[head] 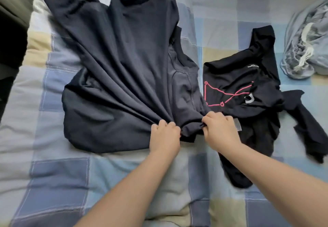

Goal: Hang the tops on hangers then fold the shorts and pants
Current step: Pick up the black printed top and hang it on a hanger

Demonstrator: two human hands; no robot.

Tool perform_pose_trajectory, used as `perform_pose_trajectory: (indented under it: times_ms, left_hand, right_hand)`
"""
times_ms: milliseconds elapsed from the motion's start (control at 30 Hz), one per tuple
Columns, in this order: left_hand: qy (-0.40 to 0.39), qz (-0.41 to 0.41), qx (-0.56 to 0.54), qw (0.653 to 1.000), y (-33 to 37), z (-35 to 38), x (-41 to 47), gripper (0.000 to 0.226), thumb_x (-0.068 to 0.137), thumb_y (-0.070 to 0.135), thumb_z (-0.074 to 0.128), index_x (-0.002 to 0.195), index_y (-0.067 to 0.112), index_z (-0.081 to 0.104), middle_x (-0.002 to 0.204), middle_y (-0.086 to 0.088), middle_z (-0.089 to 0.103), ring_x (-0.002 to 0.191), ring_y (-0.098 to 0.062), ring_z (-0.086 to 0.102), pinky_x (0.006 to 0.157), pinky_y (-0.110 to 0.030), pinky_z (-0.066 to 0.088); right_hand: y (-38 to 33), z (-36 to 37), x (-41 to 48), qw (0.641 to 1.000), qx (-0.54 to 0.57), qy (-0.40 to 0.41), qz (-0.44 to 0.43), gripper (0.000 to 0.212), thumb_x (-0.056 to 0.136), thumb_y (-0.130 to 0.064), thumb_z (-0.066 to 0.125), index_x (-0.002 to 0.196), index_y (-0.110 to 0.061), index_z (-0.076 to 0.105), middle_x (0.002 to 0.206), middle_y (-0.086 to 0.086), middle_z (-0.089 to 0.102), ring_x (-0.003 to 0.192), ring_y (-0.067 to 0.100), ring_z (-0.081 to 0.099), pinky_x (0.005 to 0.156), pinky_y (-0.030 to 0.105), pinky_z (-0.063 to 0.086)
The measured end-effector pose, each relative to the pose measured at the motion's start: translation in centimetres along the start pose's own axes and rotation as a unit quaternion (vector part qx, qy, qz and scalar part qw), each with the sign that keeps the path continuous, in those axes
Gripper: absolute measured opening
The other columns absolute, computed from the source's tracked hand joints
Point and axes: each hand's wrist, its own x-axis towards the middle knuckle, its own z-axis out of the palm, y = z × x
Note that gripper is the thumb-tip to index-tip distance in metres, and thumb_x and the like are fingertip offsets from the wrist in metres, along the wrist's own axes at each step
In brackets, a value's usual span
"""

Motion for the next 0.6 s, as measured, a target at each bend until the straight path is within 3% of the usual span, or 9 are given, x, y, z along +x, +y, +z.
perform_pose_trajectory:
  times_ms: [400,600]
  left_hand:
    - [-0.207,0.125,-0.021,0.970,18.8,3.6,-13.3,0.023,0.101,0.020,0.042,0.118,0.017,0.057,0.120,-0.006,0.056,0.112,-0.032,0.044,0.089,-0.044,0.033]
    - [-0.272,0.194,-0.044,0.942,26.5,4.8,-17.9,0.026,0.103,0.026,0.041,0.116,0.012,0.060,0.122,-0.010,0.058,0.111,-0.034,0.046,0.084,-0.042,0.031]
  right_hand:
    - [12.5,5.2,-22.4,0.987,0.037,-0.139,0.065,0.029,0.098,-0.023,0.044,0.119,-0.023,0.064,0.122,-0.006,0.057,0.115,0.021,0.052,0.089,0.035,0.034]
    - [17.7,6.6,-30.2,0.962,0.029,-0.236,0.136,0.029,0.095,-0.022,0.040,0.111,-0.026,0.064,0.121,-0.006,0.057,0.114,0.019,0.055,0.088,0.035,0.036]
